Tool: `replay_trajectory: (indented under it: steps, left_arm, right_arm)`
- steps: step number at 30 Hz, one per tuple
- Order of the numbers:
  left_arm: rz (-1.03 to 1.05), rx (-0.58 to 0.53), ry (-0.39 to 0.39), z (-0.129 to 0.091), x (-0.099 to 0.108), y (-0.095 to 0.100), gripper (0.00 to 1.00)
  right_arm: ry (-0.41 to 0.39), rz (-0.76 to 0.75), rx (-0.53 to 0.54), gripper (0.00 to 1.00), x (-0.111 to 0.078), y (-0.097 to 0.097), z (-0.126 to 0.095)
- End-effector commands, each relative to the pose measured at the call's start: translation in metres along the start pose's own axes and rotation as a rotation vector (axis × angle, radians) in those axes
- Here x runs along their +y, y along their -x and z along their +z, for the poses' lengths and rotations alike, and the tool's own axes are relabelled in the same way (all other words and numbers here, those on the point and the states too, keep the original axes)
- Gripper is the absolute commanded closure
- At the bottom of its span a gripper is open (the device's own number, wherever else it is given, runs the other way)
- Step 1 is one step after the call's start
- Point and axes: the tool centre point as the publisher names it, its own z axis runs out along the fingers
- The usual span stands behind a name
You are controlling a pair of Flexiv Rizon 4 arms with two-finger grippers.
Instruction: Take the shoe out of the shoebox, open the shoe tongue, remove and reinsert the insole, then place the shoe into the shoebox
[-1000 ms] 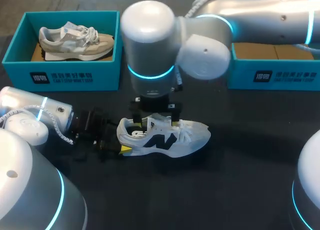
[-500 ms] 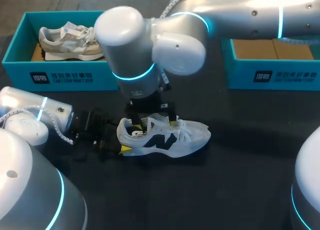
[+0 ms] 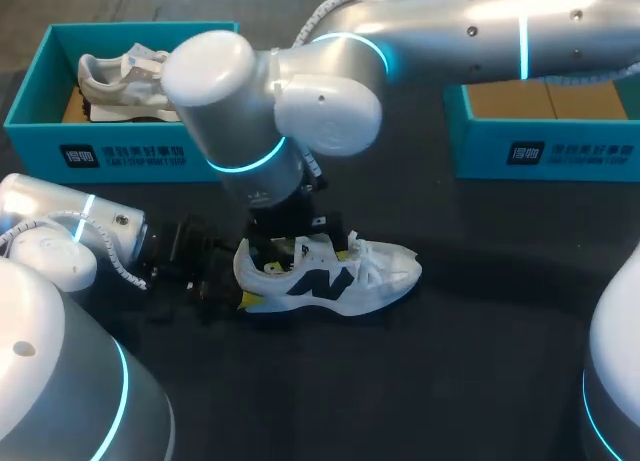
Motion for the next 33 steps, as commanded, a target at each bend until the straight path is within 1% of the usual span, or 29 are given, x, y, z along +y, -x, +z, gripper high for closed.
replay_trajectory:
  steps: [1, 15, 22, 26, 33]
  left_arm:
    - [-0.001, 0.001, 0.002, 0.002, 0.002, 0.001, 1.0]
    - [-0.001, 0.001, 0.002, 0.002, 0.002, 0.001, 1.0]
    - [-0.001, 0.001, 0.002, 0.002, 0.002, 0.001, 1.0]
    - [-0.001, 0.001, 0.002, 0.002, 0.002, 0.001, 1.0]
    - [-0.001, 0.001, 0.002, 0.002, 0.002, 0.001, 1.0]
  right_arm:
    - [0.006, 0.029, -0.082, 0.0, -0.004, -0.007, 0.005]
    - [-0.001, 0.043, -0.207, 0.0, -0.008, 0.013, 0.004]
    - [-0.008, 0.059, -0.211, 0.0, -0.007, 0.022, 0.003]
    - [-0.003, 0.07, -0.218, 0.0, -0.005, 0.028, -0.004]
    - [0.004, 0.086, -0.217, 0.0, -0.001, 0.034, -0.01]
